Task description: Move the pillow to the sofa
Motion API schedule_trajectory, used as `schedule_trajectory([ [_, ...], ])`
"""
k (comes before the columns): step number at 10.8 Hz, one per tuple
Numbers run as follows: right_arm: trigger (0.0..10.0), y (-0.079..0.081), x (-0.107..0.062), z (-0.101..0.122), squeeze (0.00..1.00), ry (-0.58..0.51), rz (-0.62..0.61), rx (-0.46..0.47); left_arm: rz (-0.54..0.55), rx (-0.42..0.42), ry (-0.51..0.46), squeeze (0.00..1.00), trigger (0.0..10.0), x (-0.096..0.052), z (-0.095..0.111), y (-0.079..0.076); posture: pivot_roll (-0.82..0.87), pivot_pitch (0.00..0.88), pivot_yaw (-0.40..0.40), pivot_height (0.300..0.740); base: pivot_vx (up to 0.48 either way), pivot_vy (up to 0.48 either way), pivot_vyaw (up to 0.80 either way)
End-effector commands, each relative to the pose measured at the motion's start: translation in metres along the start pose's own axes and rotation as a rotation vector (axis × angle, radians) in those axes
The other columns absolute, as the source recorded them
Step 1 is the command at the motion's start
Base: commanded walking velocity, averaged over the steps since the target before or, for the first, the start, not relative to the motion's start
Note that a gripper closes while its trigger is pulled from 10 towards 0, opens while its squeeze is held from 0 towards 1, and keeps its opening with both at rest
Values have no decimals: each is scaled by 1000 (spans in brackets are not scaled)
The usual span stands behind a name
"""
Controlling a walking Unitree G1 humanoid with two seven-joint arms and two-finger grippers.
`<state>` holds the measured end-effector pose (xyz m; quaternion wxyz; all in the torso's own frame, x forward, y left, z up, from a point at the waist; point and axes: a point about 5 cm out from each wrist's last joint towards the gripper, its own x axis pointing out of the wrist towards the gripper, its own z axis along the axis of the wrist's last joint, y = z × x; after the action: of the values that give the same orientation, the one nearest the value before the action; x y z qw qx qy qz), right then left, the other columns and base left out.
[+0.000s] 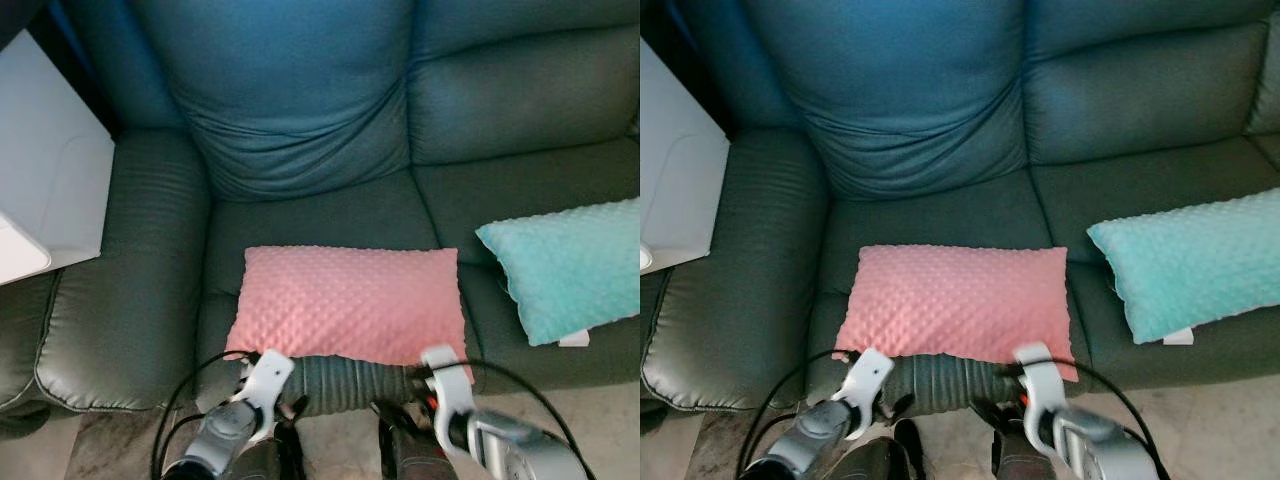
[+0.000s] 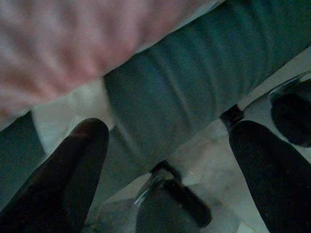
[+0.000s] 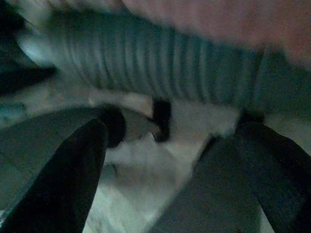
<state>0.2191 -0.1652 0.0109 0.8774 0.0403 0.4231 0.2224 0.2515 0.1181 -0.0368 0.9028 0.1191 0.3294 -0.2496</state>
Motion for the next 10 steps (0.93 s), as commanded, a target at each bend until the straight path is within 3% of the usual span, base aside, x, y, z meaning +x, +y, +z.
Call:
schedule_trajectory([
  [1, 10000, -1, 6, -24, 0, 77, -9, 12, 20, -12, 70, 0, 10000, -5, -19, 3, -233, 311, 134, 740, 0, 0, 0],
  [3, 10000, -20, 20, -29, 0, 63, -98, -57, 44, -25, 68, 0, 10000, -4, -16, 5, -225, 320, 142, 740, 0, 0, 0],
  [5, 10000, -34, 30, -11, 0, -36, -165, -136, 100, -47, 44, 0, 10000, -1, -8, 10, -215, 327, 151, 740, 0, 0, 0],
  [10, 10000, -43, 43, 15, 0, -135, -242, -178, 187, -88, 11, 0, 10000, 0, 7, 25, -185, 347, 169, 740, 0, 0, 0],
])
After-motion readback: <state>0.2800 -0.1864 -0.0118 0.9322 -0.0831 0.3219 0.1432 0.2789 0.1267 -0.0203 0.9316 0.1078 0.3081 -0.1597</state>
